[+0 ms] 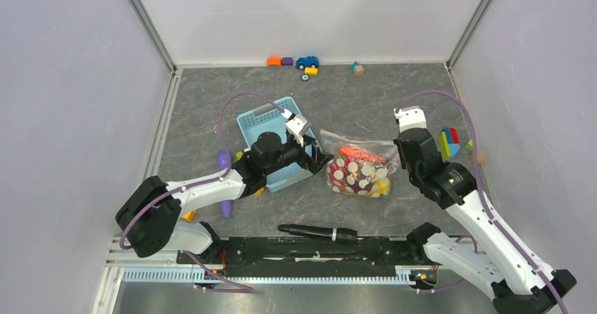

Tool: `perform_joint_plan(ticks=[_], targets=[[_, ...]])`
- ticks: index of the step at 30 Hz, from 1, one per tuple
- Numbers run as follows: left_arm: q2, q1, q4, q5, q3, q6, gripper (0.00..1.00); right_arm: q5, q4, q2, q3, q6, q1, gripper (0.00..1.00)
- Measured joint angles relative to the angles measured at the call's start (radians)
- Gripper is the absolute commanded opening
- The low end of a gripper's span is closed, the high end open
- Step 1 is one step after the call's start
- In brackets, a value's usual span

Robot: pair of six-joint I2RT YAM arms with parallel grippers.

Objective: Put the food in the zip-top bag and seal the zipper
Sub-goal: Place the zipper food storage bag at the center of the board, then reset both arms

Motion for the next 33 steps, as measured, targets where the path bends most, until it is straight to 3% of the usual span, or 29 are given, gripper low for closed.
perform_joint_plan(ticks=[5, 9, 10, 11, 13, 14, 15, 20, 25, 33], targets=[[0.016, 0.010, -0.034, 0.005, 0.029, -0.030, 1.00, 0.084, 0.013, -0.026, -0.011, 0.007, -0.006, 0.00], [-0.056, 0.010, -0.074, -0.029, 0.025, -0.031, 1.00, 0.185, 0.010, -0.017, -0.037, 0.047, -0.006, 0.00], [-0.095, 0.010, -0.088, -0.061, 0.019, -0.032, 1.00, 0.207, 0.010, -0.012, -0.041, 0.058, -0.006, 0.05], [-0.133, 0.010, -0.101, -0.093, 0.014, -0.034, 1.00, 0.234, 0.010, -0.005, -0.046, 0.070, -0.006, 0.19], [-0.228, 0.009, -0.142, -0.218, 0.008, -0.051, 1.00, 0.268, 0.009, 0.010, -0.052, 0.095, -0.006, 0.70], [-0.271, 0.009, -0.164, -0.288, 0.008, -0.060, 1.00, 0.279, 0.012, 0.019, -0.054, 0.108, -0.006, 0.87], [-0.301, 0.009, -0.184, -0.346, 0.008, -0.070, 1.00, 0.287, 0.014, 0.025, -0.055, 0.120, -0.006, 0.98], [-0.366, 0.010, -0.447, -0.700, 0.082, -0.136, 1.00, 0.285, 0.052, 0.008, -0.063, 0.137, -0.008, 0.98], [-0.361, 0.010, -0.699, -1.001, 0.171, -0.219, 1.00, 0.246, 0.183, -0.139, -0.114, 0.138, -0.008, 0.98], [-0.368, 0.011, -0.901, -1.181, 0.225, -0.264, 1.00, 0.266, 0.378, -0.336, -0.262, 0.124, -0.010, 0.98]])
